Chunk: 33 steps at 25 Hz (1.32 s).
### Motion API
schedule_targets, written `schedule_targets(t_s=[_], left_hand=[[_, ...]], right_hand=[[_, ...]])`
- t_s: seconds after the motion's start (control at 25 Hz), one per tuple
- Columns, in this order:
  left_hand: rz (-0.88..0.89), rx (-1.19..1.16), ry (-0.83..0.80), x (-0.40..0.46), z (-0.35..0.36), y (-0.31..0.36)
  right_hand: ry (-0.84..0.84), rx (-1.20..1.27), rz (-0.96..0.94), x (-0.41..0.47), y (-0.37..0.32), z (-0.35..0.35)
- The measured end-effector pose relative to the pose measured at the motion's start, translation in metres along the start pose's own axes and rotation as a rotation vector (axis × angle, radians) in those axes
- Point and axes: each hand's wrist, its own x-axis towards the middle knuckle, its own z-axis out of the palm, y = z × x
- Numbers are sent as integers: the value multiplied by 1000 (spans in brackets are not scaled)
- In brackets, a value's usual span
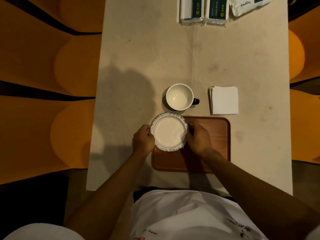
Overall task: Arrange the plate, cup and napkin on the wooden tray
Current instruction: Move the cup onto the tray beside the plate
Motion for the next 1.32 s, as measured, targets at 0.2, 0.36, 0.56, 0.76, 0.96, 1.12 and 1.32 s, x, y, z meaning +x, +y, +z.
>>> schedule_targets(t_s=[0.2, 0.36, 0.56, 0.76, 0.96, 1.12, 1.32], left_hand=[[8, 59, 20, 12, -7, 14], [103, -17, 76, 32, -10, 64], [134, -7, -62, 65, -2, 124], [163, 42, -77, 72, 4, 137], [150, -26, -81, 65, 3, 135], [149, -94, -63, 34, 16, 131], [95, -294, -169, -13, 63, 113]], right_hand=[[155, -15, 34, 10, -7, -10], [300, 129, 72, 45, -32, -32], [113, 38, 38, 82, -49, -41], [-12, 66, 86, 88, -49, -38], [35, 55, 58, 79, -53, -41], [83, 73, 8, 50, -48, -59], [189, -20, 33, -2, -12, -94]])
